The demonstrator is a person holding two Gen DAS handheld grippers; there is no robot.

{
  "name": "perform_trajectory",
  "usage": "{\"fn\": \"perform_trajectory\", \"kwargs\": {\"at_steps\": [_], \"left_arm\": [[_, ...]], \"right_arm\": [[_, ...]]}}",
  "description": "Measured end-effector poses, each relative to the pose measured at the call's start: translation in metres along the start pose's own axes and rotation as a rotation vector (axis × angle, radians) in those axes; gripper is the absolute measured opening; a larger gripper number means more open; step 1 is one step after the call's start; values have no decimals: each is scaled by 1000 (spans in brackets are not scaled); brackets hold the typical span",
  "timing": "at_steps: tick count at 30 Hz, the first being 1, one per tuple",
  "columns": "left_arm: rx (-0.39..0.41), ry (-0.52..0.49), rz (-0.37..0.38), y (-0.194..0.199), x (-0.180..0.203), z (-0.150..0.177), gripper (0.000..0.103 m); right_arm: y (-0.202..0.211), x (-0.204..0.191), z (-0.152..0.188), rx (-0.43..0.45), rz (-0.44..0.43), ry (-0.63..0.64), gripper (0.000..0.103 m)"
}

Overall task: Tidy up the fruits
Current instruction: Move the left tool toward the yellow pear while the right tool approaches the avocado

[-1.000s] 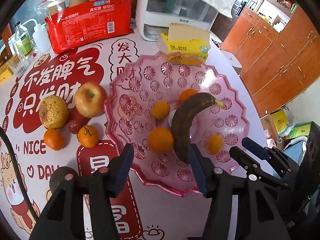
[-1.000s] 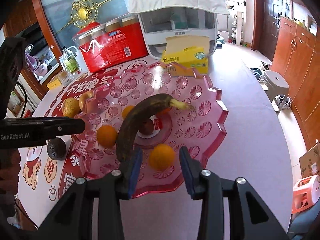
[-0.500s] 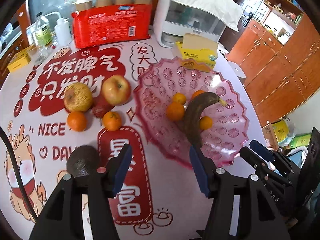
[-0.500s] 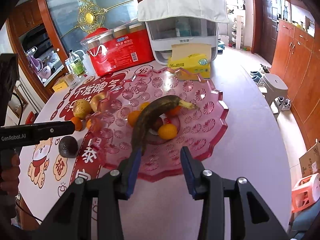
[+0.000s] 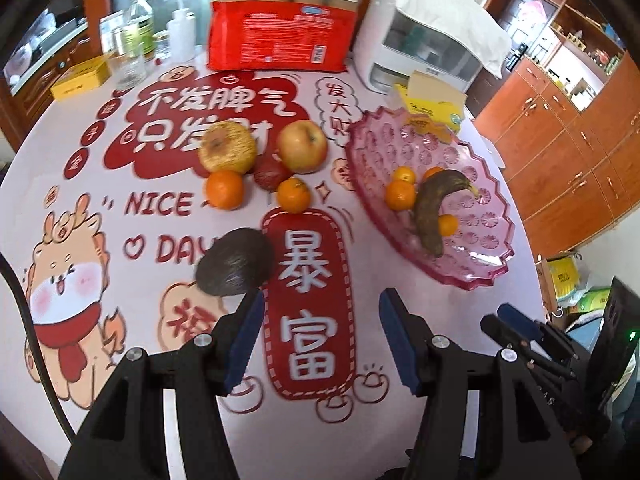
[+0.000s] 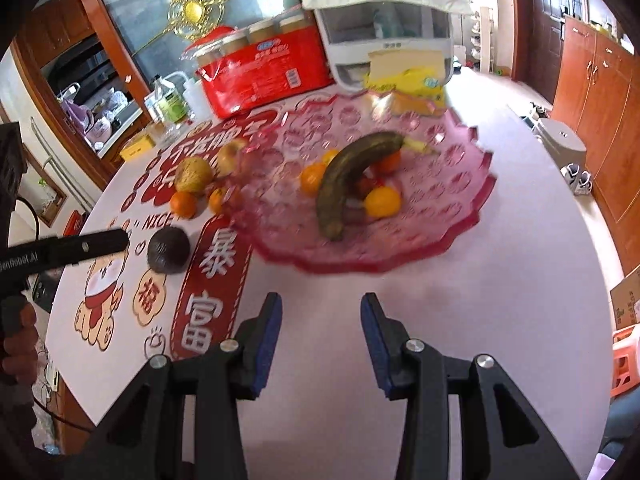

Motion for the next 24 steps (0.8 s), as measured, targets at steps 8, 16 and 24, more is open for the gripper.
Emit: {"fn": "perform_trajectory", "kwargs": {"at_steps": [8, 16, 24], "left_arm": [[-5, 9, -12, 17, -41, 9, 62], [-35, -41, -31, 35, -83, 12, 66], [-65, -131, -54, 49, -123, 2, 68]], "right_arm": [[-12, -36, 14, -40, -33, -20, 41], [-27, -89, 16, -57, -66, -42, 41], [-48, -139, 20, -67, -102, -123, 46]]}}
Point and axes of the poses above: each gripper's, at about its wrist camera, not at the fingertips, and y roughly against the way its jaws point, x to its right, z to its underside, the point moved 2 cm from there along -y, roughly the way its jaws point, and after that the axes turned 13 degrees about -x, right-handed, at the moved point
